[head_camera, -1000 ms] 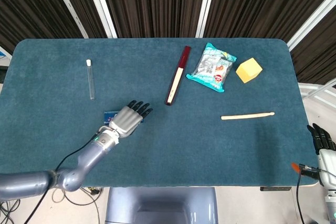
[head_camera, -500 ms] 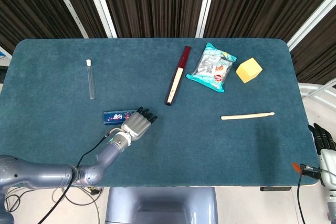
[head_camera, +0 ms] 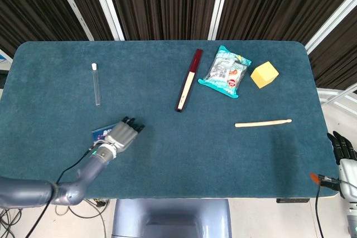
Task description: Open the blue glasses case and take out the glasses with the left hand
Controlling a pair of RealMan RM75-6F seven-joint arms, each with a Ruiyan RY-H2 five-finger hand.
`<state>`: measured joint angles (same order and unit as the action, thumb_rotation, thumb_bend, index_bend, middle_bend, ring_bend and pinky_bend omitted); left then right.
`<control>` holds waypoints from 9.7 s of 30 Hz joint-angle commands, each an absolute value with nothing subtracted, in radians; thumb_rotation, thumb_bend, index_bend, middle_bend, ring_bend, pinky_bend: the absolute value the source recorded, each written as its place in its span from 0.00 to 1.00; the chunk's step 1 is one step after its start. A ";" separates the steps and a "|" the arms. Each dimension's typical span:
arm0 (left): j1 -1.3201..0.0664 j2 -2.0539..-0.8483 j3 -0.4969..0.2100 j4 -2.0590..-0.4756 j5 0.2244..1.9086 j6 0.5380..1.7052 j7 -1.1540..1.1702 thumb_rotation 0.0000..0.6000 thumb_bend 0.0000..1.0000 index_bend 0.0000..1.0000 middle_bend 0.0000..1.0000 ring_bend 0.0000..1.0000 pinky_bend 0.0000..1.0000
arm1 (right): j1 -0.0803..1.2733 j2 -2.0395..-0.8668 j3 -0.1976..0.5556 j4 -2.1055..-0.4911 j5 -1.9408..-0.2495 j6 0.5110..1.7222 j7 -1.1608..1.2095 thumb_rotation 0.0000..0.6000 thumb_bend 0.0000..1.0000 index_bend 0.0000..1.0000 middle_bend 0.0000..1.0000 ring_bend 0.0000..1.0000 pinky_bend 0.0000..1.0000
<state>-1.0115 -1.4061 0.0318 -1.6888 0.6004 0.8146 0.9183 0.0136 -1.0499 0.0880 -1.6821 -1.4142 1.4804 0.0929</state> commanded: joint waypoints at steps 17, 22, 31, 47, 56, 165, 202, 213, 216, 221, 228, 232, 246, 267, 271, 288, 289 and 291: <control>-0.815 -1.312 0.091 -1.778 0.952 1.005 0.667 1.00 0.11 0.00 0.00 0.00 0.05 | 0.010 -1.051 0.088 -1.683 -1.420 1.490 0.092 1.00 0.18 0.00 0.00 0.00 0.19; -0.762 -1.336 0.077 -1.761 0.944 1.085 0.642 1.00 0.10 0.00 0.00 0.00 0.04 | 0.010 -1.051 0.088 -1.683 -1.419 1.489 0.093 1.00 0.17 0.00 0.00 0.00 0.19; -0.728 -1.410 0.025 -1.654 0.817 1.128 0.666 1.00 0.11 0.00 0.00 0.00 0.04 | 0.009 -1.052 0.087 -1.684 -1.422 1.491 0.091 1.00 0.18 0.00 0.00 0.00 0.19; -0.725 -1.478 -0.026 -1.520 0.756 1.096 0.690 1.00 0.24 0.00 0.00 0.00 0.05 | 0.009 -1.050 0.088 -1.683 -1.422 1.490 0.095 1.00 0.18 0.00 0.00 0.00 0.19; -0.696 -1.430 -0.024 -1.560 0.849 1.099 0.615 1.00 0.24 0.00 0.18 0.04 0.21 | 0.009 -1.049 0.087 -1.683 -1.423 1.489 0.094 1.00 0.18 0.00 0.00 0.00 0.19; -0.714 -1.381 -0.012 -1.306 1.214 0.792 0.357 1.00 0.64 0.08 0.32 0.05 0.20 | 0.010 -1.057 0.091 -1.680 -1.413 1.488 0.076 1.00 0.18 0.00 0.00 0.00 0.19; -0.736 -1.534 -0.166 -1.231 0.958 0.950 0.551 1.00 0.46 0.02 0.20 0.02 0.14 | 0.006 -1.052 0.091 -1.681 -1.415 1.493 0.086 1.00 0.18 0.00 0.00 0.00 0.19; -0.593 -1.293 -0.030 -1.559 1.185 1.077 0.452 1.00 0.27 0.06 0.63 0.51 0.66 | 0.006 -1.054 0.088 -1.681 -1.429 1.498 0.081 1.00 0.18 0.00 0.00 0.00 0.19; -0.585 -1.273 -0.009 -1.575 1.195 1.060 0.446 1.00 0.27 0.08 0.79 0.68 0.80 | 0.006 -1.055 0.087 -1.682 -1.430 1.499 0.079 1.00 0.18 0.00 0.00 0.00 0.19; -0.587 -1.274 0.006 -1.568 1.176 1.016 0.461 1.00 0.27 0.11 0.92 0.79 0.91 | 0.006 -1.054 0.088 -1.683 -1.427 1.499 0.079 1.00 0.18 0.00 0.00 0.00 0.19; -0.598 -1.296 0.006 -1.551 1.135 0.970 0.486 1.00 0.27 0.16 0.96 0.83 0.93 | 0.006 -1.053 0.088 -1.682 -1.424 1.496 0.081 1.00 0.18 0.00 0.00 0.00 0.19; -0.607 -1.305 0.009 -1.548 1.099 0.937 0.504 1.00 0.27 0.18 0.96 0.84 0.94 | 0.006 -1.053 0.088 -1.682 -1.425 1.497 0.081 1.00 0.18 0.00 0.00 0.00 0.19; -0.614 -1.332 0.028 -1.522 1.010 0.901 0.570 1.00 0.27 0.25 0.96 0.84 0.94 | 0.005 -1.053 0.088 -1.682 -1.425 1.499 0.079 1.00 0.18 0.00 0.00 0.00 0.19; -0.678 -1.222 0.094 -1.905 1.083 0.827 0.638 1.00 0.27 0.26 0.97 0.84 0.94 | 0.006 -1.053 0.089 -1.683 -1.424 1.498 0.081 1.00 0.18 0.00 0.00 0.00 0.19; -0.685 -1.284 0.056 -1.911 1.075 0.861 0.624 1.00 0.27 0.26 0.96 0.84 0.94 | 0.005 -1.052 0.090 -1.682 -1.422 1.498 0.086 1.00 0.18 0.00 0.00 0.00 0.19; -0.758 -1.308 -0.035 -1.808 0.908 0.874 0.625 1.00 0.27 0.16 0.97 0.84 0.95 | 0.006 -1.050 0.089 -1.683 -1.421 1.494 0.088 1.00 0.18 0.00 0.00 0.00 0.19; -0.771 -1.314 -0.036 -1.796 0.872 0.871 0.645 1.00 0.27 0.16 0.97 0.84 0.95 | 0.006 -1.050 0.089 -1.683 -1.420 1.493 0.088 1.00 0.18 0.00 0.00 0.00 0.19; -0.787 -1.322 -0.036 -1.781 0.830 0.871 0.667 1.00 0.27 0.16 0.97 0.84 0.95 | 0.007 -1.050 0.089 -1.683 -1.420 1.492 0.087 1.00 0.18 0.00 0.00 0.00 0.19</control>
